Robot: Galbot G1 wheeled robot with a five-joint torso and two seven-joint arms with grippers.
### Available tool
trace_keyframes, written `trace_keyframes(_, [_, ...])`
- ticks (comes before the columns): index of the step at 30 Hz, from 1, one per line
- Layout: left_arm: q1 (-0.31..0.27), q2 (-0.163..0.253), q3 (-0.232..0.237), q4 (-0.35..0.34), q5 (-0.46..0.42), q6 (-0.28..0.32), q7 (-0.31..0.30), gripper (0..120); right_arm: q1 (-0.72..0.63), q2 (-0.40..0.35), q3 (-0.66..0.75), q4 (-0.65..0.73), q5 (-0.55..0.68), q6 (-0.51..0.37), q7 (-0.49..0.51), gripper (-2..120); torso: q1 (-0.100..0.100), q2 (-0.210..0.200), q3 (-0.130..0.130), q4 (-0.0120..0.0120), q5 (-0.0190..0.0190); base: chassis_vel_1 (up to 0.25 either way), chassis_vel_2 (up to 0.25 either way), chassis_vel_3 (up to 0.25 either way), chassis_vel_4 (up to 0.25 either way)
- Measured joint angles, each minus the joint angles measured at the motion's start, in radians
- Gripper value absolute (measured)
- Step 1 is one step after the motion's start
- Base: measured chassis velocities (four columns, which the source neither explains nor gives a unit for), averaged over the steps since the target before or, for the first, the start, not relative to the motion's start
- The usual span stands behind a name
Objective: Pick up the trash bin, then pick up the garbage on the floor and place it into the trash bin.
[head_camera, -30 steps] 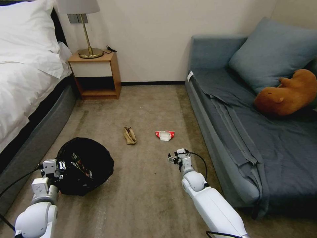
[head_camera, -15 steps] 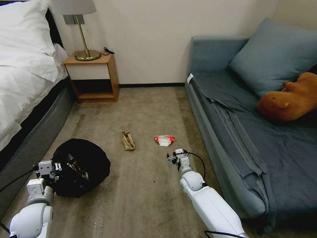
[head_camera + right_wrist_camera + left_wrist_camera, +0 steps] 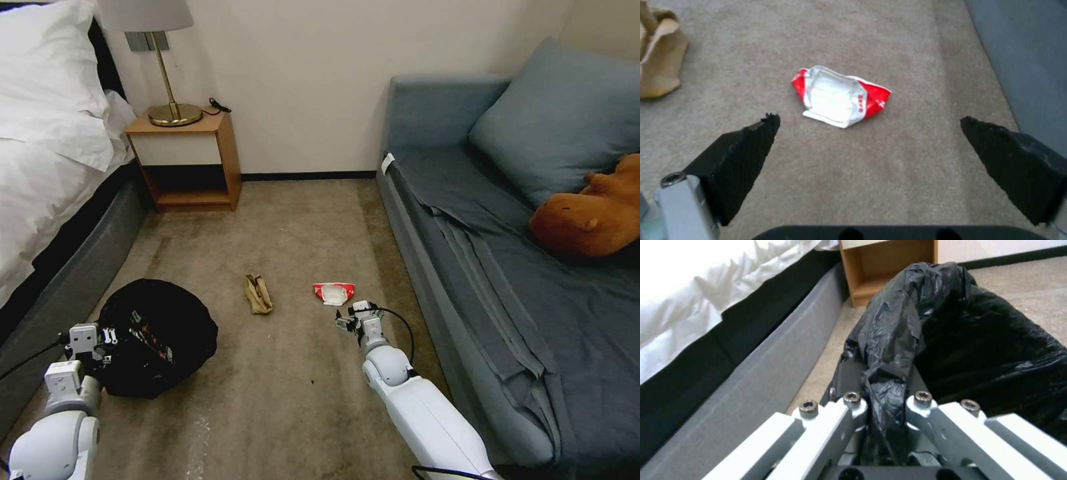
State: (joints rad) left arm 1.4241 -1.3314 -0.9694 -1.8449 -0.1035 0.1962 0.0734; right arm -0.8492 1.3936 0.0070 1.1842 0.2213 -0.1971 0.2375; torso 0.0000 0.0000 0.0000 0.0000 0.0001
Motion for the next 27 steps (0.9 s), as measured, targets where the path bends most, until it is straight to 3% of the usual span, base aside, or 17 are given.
trace_keyframes(11, [0.004,-0.013,0.013,-0.005,0.013,0.0,0.0,5,-0.022,-0.002,0.021,0.004,-0.016,0.006,-0.005,100,0.0,0.0,0.0,-0.0001,-0.0001,-0.075,0.079,0.071,-0.077])
trace_keyframes(27, [-0.002,0.0,0.005,0.013,0.003,-0.001,0.0,5,-0.013,0.01,0.01,-0.012,-0.019,0.007,-0.007,100,0.0,0.0,0.0,0.0,-0.0001,-0.083,0.083,0.081,-0.081])
